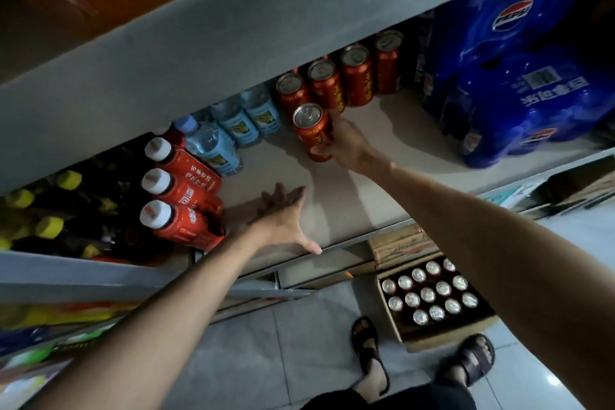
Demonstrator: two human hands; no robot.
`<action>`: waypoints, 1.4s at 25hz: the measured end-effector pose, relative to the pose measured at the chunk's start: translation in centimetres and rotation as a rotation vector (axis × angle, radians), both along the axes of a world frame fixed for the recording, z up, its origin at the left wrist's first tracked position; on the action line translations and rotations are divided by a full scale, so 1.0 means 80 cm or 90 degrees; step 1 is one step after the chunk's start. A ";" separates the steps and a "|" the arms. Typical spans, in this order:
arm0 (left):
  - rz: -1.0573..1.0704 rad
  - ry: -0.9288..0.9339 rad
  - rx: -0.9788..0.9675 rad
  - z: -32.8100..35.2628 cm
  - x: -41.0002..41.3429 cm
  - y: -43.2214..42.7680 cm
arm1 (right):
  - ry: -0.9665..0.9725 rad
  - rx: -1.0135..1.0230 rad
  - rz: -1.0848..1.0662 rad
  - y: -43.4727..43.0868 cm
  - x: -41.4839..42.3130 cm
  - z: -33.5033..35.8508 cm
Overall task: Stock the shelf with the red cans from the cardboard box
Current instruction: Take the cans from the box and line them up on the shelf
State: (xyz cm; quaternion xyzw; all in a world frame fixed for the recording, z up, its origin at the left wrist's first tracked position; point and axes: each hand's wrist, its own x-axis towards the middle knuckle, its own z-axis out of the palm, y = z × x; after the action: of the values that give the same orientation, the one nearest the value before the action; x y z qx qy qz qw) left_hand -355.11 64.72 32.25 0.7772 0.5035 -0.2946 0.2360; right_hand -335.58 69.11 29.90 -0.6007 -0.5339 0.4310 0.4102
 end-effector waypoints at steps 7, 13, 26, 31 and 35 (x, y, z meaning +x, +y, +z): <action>-0.045 0.030 0.011 -0.009 0.002 0.003 | -0.014 0.045 -0.138 -0.013 -0.021 -0.018; -0.053 0.046 -0.013 -0.007 0.004 0.007 | -0.175 0.075 -0.191 -0.008 -0.041 -0.011; -0.056 0.059 0.002 0.007 0.010 0.003 | -0.177 0.076 -0.172 0.015 -0.042 -0.010; -0.057 0.057 -0.002 0.005 0.007 0.002 | -0.139 0.002 -0.163 0.015 -0.037 0.000; -0.065 0.064 0.006 0.013 0.010 0.000 | -0.176 -0.078 -0.128 -0.023 -0.022 0.012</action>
State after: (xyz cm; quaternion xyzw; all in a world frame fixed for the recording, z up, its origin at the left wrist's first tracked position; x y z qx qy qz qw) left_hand -354.28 64.73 33.25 0.7870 0.4761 -0.3427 0.1912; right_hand -337.32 67.27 30.85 -0.7285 -0.4953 0.3328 0.3366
